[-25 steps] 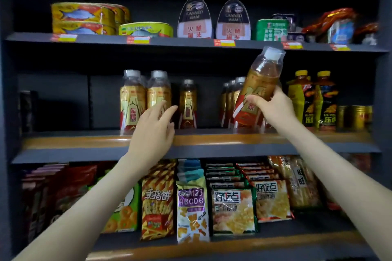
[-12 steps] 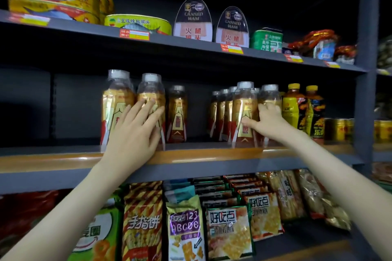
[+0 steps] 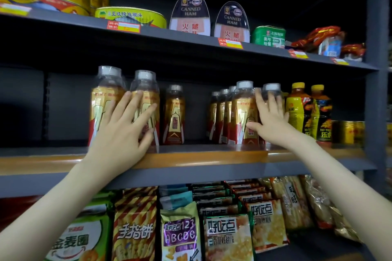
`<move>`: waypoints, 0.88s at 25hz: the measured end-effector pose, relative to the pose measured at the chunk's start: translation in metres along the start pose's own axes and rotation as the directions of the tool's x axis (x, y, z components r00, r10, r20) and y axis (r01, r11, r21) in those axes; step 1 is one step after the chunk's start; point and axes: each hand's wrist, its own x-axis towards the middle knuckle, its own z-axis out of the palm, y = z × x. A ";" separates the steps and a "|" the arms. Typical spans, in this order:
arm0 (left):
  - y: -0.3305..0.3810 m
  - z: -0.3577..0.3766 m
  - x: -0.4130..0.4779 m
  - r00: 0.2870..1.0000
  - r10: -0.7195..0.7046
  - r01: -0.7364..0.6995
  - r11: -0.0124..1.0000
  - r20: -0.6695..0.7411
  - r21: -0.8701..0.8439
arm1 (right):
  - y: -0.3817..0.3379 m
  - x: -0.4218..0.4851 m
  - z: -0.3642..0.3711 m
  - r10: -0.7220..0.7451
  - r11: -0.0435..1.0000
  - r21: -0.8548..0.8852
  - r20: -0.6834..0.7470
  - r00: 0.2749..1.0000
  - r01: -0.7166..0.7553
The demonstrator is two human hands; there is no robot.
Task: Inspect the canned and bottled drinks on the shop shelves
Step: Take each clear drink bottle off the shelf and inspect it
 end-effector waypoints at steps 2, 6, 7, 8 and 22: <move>-0.005 -0.003 0.005 1.000 -0.008 0.009 0.999 -0.020 0.043 | -0.025 0.001 0.000 -0.140 0.990 -0.033 -0.121 0.983 0.137; -0.010 -0.004 0.015 0.999 -0.009 0.015 0.989 -0.041 0.147 | -0.104 0.027 0.034 -0.388 0.911 0.187 0.092 0.917 0.367; -0.010 -0.003 0.015 0.999 -0.014 0.020 0.987 -0.037 0.161 | -0.122 0.043 0.049 -0.367 0.915 0.249 0.185 0.912 0.318; -0.010 -0.002 0.014 0.999 -0.018 0.024 0.985 -0.036 0.172 | -0.136 0.058 0.063 -0.325 0.927 0.274 0.248 0.912 0.256; -0.009 -0.001 0.011 0.999 -0.027 0.030 0.995 -0.039 0.100 | -0.143 0.058 0.069 -0.361 0.924 0.197 0.164 0.918 0.329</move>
